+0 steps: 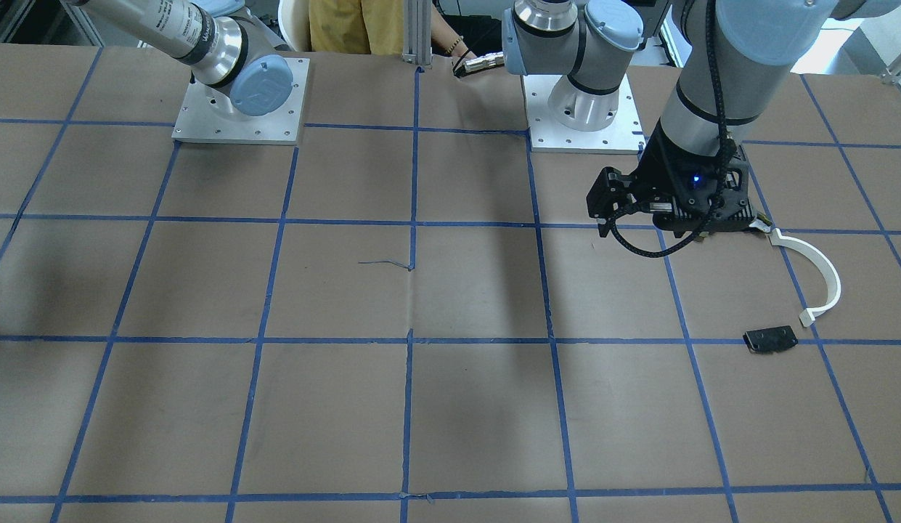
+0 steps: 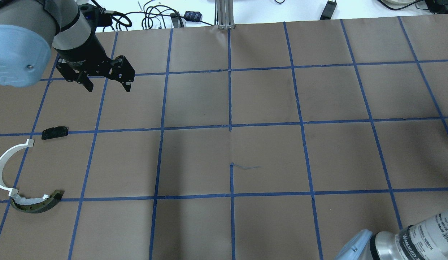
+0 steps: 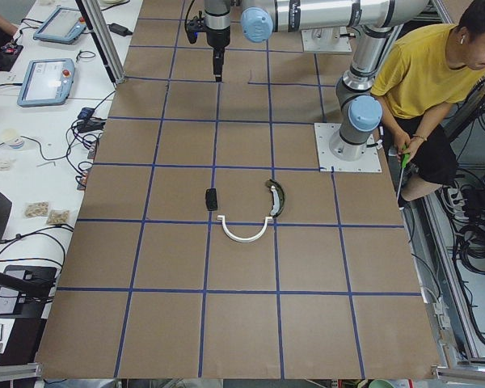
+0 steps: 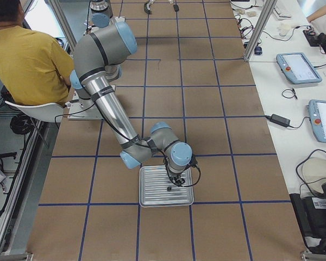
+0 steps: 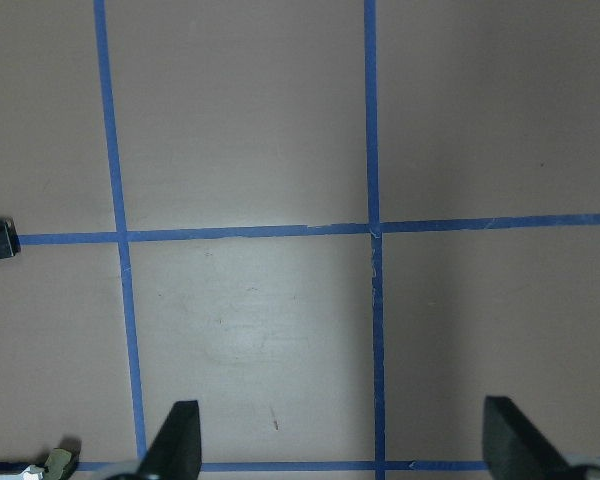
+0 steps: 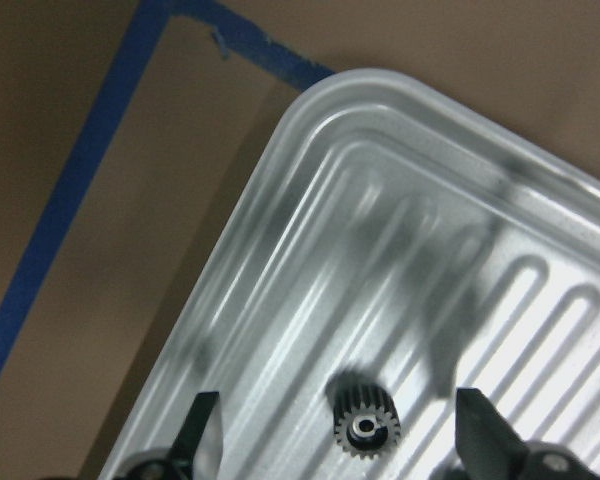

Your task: Place bearing gear from tray to pile

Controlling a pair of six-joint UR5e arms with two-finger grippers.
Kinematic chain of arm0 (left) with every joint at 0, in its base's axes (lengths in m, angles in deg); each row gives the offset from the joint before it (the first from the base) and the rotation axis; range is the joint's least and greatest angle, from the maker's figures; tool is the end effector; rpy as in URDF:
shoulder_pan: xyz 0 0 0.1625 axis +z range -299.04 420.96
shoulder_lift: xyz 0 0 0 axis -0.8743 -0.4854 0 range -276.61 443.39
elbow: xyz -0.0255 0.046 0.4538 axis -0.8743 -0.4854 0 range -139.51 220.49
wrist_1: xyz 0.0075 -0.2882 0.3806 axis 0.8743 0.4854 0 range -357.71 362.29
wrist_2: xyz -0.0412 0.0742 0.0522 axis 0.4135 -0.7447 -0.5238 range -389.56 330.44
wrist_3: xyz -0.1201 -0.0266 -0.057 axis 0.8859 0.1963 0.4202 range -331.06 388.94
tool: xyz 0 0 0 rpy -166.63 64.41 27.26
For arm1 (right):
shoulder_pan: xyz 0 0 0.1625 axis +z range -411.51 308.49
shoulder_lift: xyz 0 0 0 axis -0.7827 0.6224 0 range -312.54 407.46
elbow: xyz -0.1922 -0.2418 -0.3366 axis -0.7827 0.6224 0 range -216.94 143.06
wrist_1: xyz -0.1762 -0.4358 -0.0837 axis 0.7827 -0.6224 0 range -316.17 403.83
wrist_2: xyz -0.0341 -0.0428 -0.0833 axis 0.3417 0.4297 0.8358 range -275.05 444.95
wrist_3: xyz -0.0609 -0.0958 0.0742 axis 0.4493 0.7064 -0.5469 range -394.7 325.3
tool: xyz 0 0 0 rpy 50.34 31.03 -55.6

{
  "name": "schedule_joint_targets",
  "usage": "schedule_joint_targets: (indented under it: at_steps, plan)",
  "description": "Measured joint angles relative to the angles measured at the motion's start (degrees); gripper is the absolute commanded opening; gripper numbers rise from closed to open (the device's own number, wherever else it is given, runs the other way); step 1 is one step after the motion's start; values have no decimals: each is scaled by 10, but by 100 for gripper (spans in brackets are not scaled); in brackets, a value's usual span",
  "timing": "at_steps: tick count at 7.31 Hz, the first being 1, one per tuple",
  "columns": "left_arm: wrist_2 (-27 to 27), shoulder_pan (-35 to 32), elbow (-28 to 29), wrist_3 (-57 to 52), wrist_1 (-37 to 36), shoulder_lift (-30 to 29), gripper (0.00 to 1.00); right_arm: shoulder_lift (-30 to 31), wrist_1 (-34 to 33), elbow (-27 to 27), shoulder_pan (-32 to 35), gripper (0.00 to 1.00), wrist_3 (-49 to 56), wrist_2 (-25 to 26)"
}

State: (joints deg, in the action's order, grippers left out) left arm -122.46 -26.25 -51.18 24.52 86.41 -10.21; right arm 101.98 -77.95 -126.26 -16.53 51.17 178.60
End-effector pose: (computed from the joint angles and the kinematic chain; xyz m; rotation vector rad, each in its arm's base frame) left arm -0.0978 -0.5917 0.4419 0.0436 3.0900 -0.0115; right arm -0.5299 -0.5229 0.1325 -0.8298 2.9980 0.1209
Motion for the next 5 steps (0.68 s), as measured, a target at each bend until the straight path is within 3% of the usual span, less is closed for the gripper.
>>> schedule_joint_targets:
  at_steps: [2,5]
  plan:
    - [0,0,0,0,1,0,100,-4,-1,0,0,40,-4,40]
    - [-1,0,0,0,1,0,100,-2,2,2,0,44,-23,41]
